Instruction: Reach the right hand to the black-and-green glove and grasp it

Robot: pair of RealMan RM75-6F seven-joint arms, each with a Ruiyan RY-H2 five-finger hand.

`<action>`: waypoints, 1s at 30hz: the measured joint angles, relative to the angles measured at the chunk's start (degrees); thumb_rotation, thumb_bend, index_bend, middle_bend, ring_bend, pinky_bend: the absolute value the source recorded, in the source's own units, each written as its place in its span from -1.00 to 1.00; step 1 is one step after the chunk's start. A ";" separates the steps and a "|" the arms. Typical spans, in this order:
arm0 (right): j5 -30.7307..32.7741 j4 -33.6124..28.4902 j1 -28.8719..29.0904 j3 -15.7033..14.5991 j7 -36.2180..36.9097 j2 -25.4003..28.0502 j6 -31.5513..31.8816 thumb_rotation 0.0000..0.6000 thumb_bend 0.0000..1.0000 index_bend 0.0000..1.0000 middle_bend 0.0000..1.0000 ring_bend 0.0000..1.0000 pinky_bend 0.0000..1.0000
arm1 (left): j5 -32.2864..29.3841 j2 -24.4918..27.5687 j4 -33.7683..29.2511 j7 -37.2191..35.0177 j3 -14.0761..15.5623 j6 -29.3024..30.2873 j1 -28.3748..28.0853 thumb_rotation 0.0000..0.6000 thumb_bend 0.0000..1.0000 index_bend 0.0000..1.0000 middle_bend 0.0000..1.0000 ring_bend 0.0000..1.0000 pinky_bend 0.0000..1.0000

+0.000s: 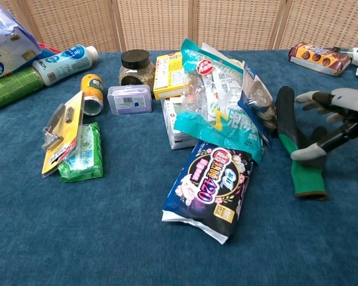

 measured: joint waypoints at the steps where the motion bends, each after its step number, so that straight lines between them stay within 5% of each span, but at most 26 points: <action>1: 1.82 -0.10 0.66 0.36 -0.82 -0.58 0.16 1.00 -1.00 -1.00 -1.00 -1.00 -1.00 | -0.04 0.03 0.03 -0.09 -0.02 0.00 0.01 1.00 -1.00 -0.77 -1.00 -1.00 -1.00; 12: 8.55 3.02 5.80 1.56 -5.90 -6.52 3.22 1.00 -1.00 -1.00 -1.00 -1.00 -1.00 | 0.06 0.14 0.40 -0.49 -0.23 0.68 0.27 1.00 -1.00 -0.77 -1.00 -1.00 -1.00; 20: 2.21 8.74 6.44 -1.17 -6.23 -10.73 7.15 1.00 -1.00 -1.00 -1.00 -1.00 -0.98 | -0.16 0.30 0.63 -0.81 -0.37 0.93 0.47 1.00 -1.00 -0.77 -1.00 -1.00 -1.00; 23: -3.47 12.89 5.97 -2.53 -4.92 -12.98 9.94 1.00 -0.98 -0.85 -0.87 -0.90 -0.50 | -0.16 0.36 0.67 -0.90 -0.37 0.95 0.51 1.00 -1.00 -0.78 -1.00 -1.00 -1.00; 27: -8.69 18.27 4.52 -4.46 -2.55 -15.60 12.09 1.00 -0.66 -0.27 -0.25 -0.29 0.21 | -0.10 0.32 0.74 -0.83 -0.29 0.73 0.47 1.00 -1.00 -0.78 -1.00 -1.00 -1.00; 30: -9.99 19.97 3.17 -4.98 -0.51 -16.39 12.12 1.00 -0.50 -0.06 -0.01 -0.03 0.47 | -0.01 0.27 0.64 -0.61 -0.21 0.68 0.48 1.00 -1.00 -0.78 -1.00 -1.00 -1.00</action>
